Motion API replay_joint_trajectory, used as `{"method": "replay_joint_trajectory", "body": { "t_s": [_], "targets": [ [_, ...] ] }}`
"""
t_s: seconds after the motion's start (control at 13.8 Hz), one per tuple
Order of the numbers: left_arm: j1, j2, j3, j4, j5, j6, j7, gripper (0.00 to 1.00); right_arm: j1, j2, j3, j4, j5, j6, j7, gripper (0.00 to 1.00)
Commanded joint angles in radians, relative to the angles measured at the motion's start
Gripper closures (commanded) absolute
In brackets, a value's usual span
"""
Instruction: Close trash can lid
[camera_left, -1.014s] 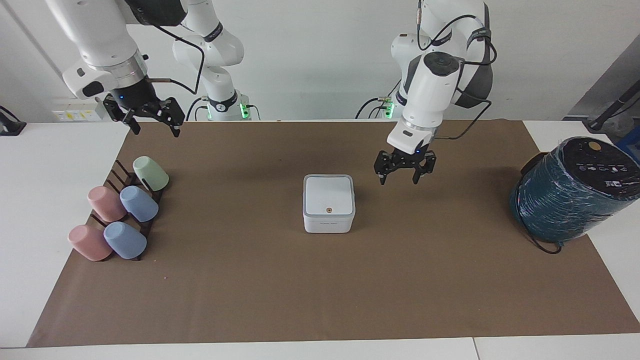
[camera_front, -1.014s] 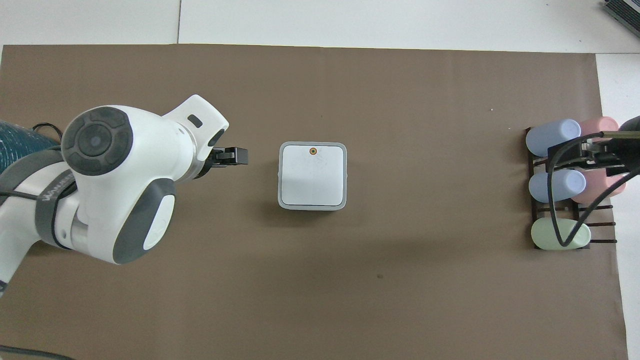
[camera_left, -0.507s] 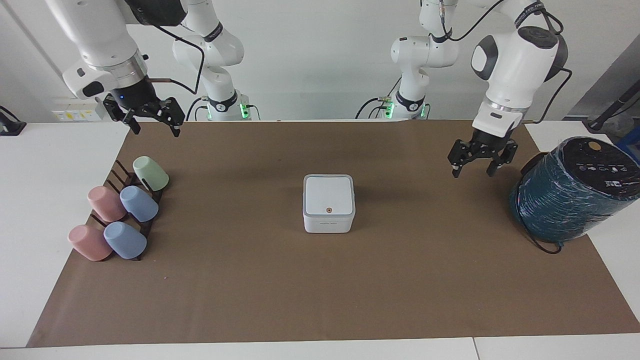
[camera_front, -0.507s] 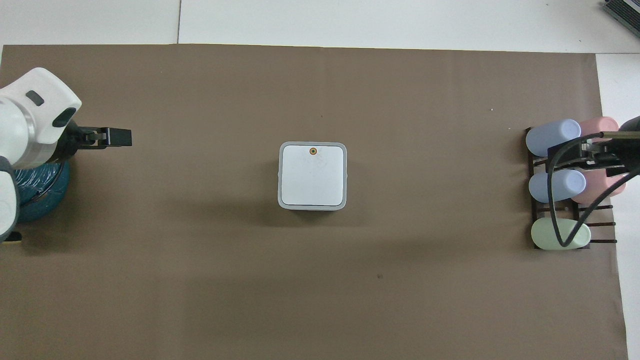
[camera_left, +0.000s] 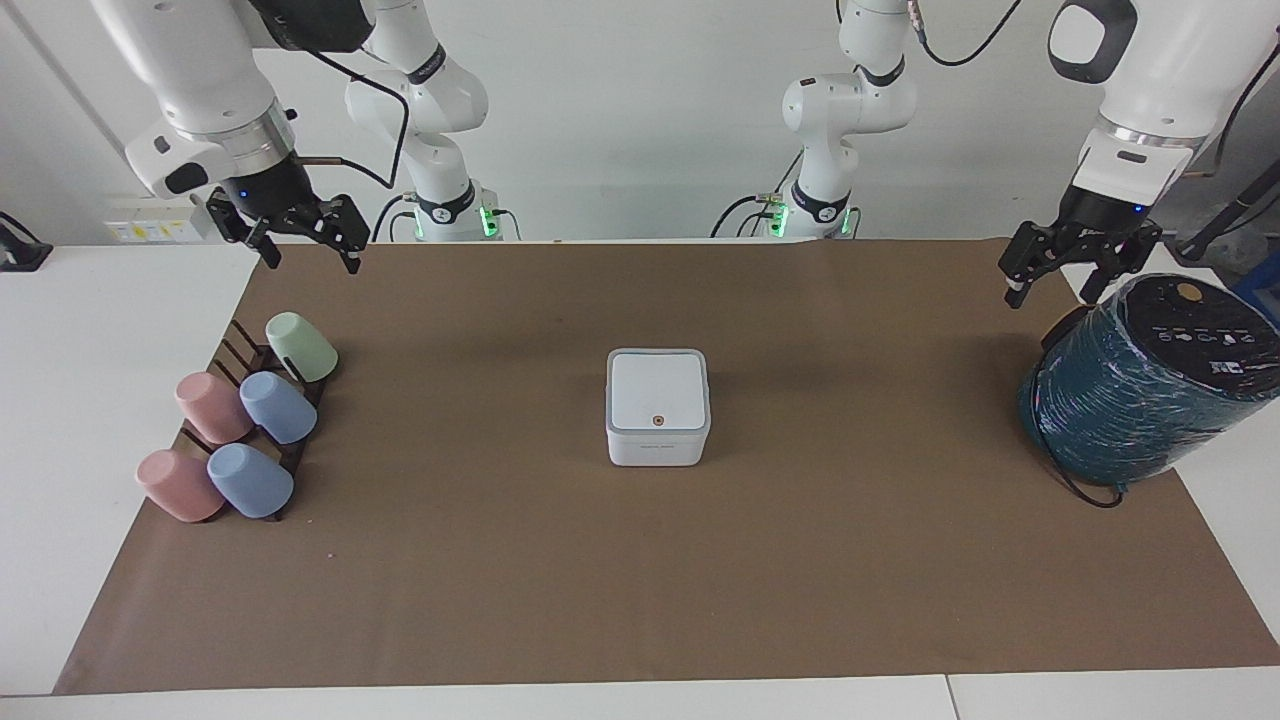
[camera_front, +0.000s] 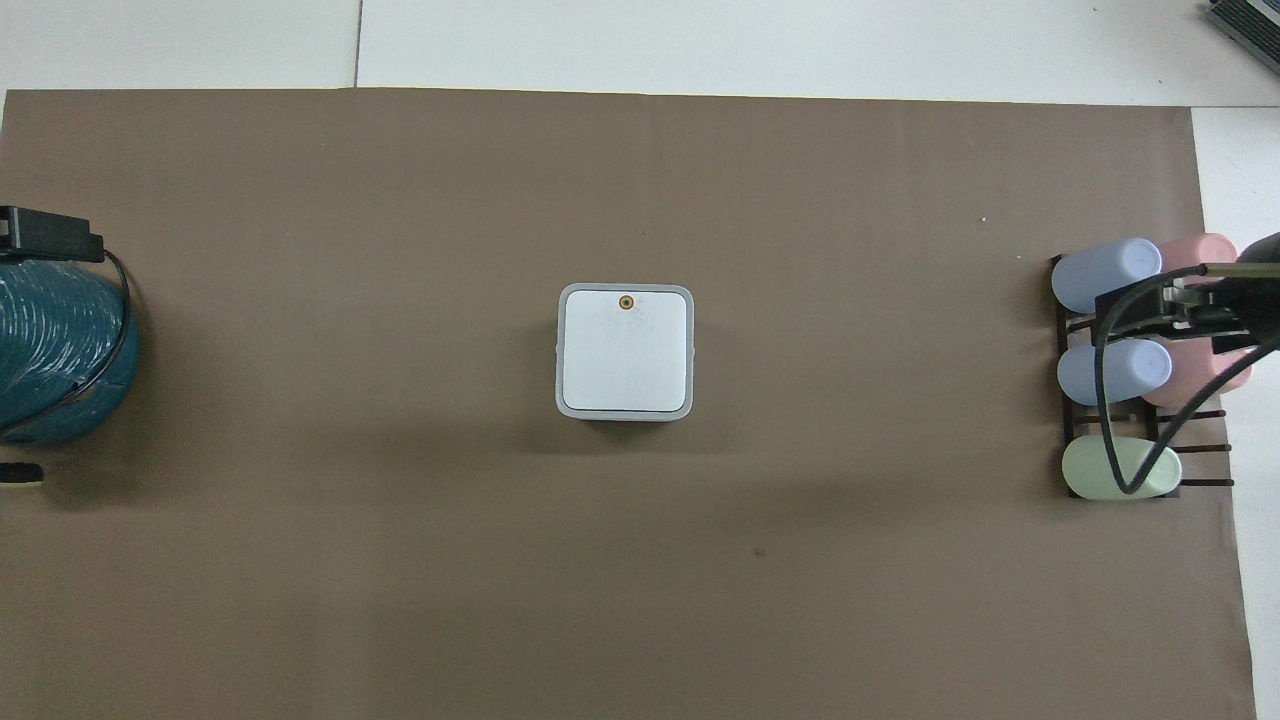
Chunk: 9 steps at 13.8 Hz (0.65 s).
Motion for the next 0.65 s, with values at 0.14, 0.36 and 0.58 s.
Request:
{"method": "replay_joint_trajectory", "body": {
  "t_s": [0.14, 0.36, 0.58],
  "targets": [
    [0.007, 0.034, 0.003, 0.084, -0.002, -0.111, 0.02, 0.0, -0.013, -0.015, 0.008, -0.012, 0.012, -0.011, 0.004, 0.0],
    [0.01, -0.014, 0.005, 0.001, -0.004, -0.114, 0.024, 0.0, -0.013, -0.015, 0.009, -0.012, 0.012, -0.011, 0.004, 0.0],
    [0.01, -0.024, 0.005, -0.019, -0.004, -0.11, 0.022, 0.0, -0.013, -0.015, 0.008, -0.012, 0.012, -0.011, 0.004, 0.0]
  ]
}}
